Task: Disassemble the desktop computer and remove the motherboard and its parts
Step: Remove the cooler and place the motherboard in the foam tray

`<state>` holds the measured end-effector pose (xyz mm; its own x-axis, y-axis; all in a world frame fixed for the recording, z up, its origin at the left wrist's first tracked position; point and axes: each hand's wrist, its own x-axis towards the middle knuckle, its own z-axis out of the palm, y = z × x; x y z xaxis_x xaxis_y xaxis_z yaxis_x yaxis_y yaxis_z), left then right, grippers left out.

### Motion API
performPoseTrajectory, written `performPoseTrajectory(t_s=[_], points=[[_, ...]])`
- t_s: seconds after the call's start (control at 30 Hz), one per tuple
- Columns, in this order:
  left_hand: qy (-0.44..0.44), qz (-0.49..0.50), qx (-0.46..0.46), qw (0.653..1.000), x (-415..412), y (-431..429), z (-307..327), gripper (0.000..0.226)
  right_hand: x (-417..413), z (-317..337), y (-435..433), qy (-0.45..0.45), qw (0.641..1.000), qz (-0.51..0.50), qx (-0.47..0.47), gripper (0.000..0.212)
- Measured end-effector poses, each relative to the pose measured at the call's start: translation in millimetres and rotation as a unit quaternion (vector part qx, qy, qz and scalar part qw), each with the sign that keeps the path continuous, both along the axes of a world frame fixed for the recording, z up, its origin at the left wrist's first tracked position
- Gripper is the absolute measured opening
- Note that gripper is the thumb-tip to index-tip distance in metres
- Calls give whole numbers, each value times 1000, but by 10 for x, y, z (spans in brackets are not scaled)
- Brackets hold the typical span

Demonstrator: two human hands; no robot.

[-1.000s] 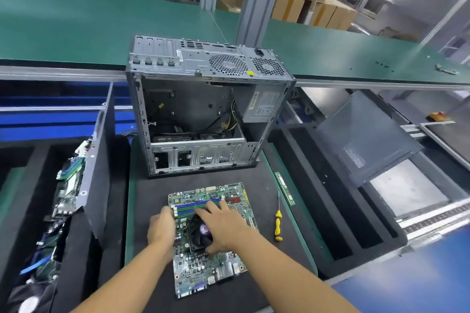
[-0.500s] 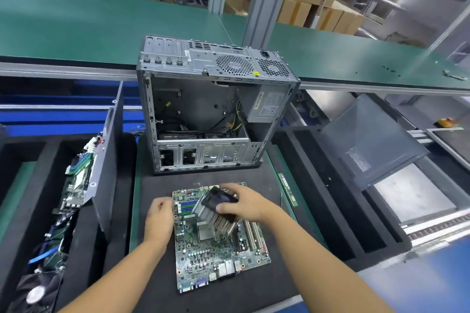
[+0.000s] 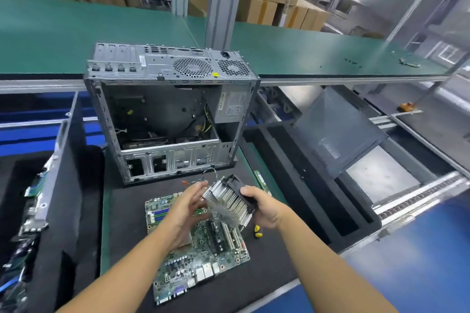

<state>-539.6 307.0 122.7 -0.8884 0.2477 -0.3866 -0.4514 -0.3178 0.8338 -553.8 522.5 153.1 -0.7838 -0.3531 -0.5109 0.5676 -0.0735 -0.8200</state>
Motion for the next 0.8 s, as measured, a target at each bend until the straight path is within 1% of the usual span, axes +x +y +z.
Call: performPoseTrajectory(t_s=[0.03, 0.07, 0.13, 0.17, 0.27, 0.4, 0.53, 0.57, 0.63, 0.67, 0.73, 0.8], points=[[10, -20, 11, 1000, -5, 94, 27, 56, 25, -6, 63, 16, 1000, 9, -8, 56], [15, -36, 19, 999, -11, 196, 62, 53, 48, -7, 128, 27, 1000, 13, -10, 57], [26, -48, 12, 998, -39, 399, 80, 45, 72, -22, 280, 43, 999, 5, 12, 57], [39, -48, 5, 998, -63, 498, 65, 45, 72, -41, 362, 58, 998, 6, 25, 58], [70, -75, -1, 995, -158, 771, 6, 58, 48, -94, 619, 100, 991, 25, 80, 62], [111, -149, -74, 980, -370, 1151, -72, 61, -25, -180, 1077, 133, 977, 18, 166, 68], [135, -199, -114, 964, -630, 1708, -216, 71, -152, -259, 1647, 147, 952, 22, 266, 71], [142, -212, -130, 958, -687, 1865, -254, 70, -186, -274, 1795, 142, 947, 22, 286, 73], [155, -224, -165, 948, -786, 2197, -317, 60, -237, -304, 2094, 136, 937, 6, 321, 75], [153, -220, -176, 947, -831, 2374, -355, 56, -258, -324, 2238, 139, 932, -10, 335, 75], [146, -204, -205, 946, -913, 2711, -424, 55, -298, -364, 2492, 147, 920, -54, 358, 78], [155, -201, -266, 930, -993, 3041, -453, 48, -343, -409, 2735, 157, 891, -102, 413, 82]])
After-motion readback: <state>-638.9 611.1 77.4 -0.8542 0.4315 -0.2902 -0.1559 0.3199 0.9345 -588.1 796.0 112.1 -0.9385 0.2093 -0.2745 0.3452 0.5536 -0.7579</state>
